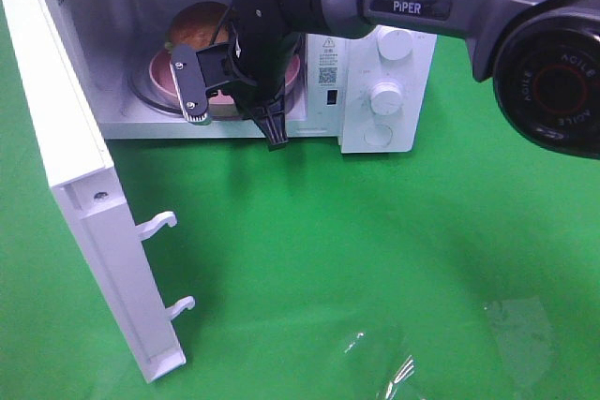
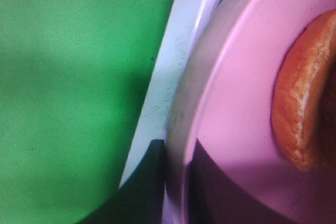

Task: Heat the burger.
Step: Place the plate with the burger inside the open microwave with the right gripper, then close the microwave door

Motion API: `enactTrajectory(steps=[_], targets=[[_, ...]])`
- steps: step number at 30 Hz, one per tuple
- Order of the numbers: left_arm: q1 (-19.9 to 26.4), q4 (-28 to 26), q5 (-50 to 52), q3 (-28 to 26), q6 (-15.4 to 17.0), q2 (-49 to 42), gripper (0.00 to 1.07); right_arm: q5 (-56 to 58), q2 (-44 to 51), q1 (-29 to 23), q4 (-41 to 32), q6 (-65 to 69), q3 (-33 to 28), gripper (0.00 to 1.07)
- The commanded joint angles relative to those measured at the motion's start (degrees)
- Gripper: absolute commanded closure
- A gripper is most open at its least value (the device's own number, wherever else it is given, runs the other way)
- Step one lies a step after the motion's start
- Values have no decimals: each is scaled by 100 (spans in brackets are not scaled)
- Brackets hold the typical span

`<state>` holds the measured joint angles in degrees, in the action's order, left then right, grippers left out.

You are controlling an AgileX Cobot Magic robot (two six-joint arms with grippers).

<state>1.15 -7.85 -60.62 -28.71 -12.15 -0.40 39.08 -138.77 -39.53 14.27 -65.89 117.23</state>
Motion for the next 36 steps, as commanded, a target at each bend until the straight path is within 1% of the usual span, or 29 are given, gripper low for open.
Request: enactTrajectory(steps=[1, 2, 3, 4, 5, 6, 8, 11, 12, 17, 21, 24, 26, 29, 31, 32, 33, 36], targets=[[-34, -6, 74, 6, 6, -97, 9, -327, 40, 29, 80, -40, 97, 90], [-34, -6, 74, 6, 6, -97, 9, -327, 40, 29, 80, -40, 97, 90], [-34, -6, 74, 6, 6, -97, 9, -327, 40, 29, 80, -40, 97, 84], [-34, -6, 74, 6, 6, -97, 9, -327, 40, 29, 80, -40, 97, 84], [-34, -6, 74, 6, 6, -97, 9, -327, 40, 29, 74, -40, 97, 76], [-34, -6, 74, 6, 6, -97, 9, -327, 40, 29, 74, -40, 97, 76], [-34, -6, 74, 6, 6, -97, 9, -298, 40, 29, -6, -11, 97, 64], [-34, -6, 74, 6, 6, -97, 9, -286, 52, 29, -29, 0, 97, 62], [-34, -6, 74, 6, 6, -97, 9, -229, 74, 29, -166, 0, 97, 57], [-34, -6, 74, 6, 6, -97, 9, -143, 109, 23, -264, -17, 69, 52], [-34, -6, 74, 6, 6, -97, 9, -206, 315, -23, -292, -17, -332, 47], [-34, -6, 74, 6, 6, -97, 9, -223, 367, -23, -292, -17, -418, 46], [-34, -6, 74, 6, 6, -97, 9, -407, 642, -23, -292, -17, -785, 42], [-34, -6, 74, 6, 6, -97, 9, -493, 739, -40, -292, -17, -928, 40], [-34, -6, 74, 6, 6, -97, 9, -607, 1031, -86, -286, -17, -1358, 35], [-34, -6, 74, 6, 6, -97, 9, -607, 1031, -86, -286, -17, -1358, 35], [-34, -6, 74, 6, 6, -97, 9, -728, 1215, -92, -292, -17, -1667, 34], [-34, -6, 74, 6, 6, -97, 9, -785, 1306, -92, -292, -17, -1793, 34]])
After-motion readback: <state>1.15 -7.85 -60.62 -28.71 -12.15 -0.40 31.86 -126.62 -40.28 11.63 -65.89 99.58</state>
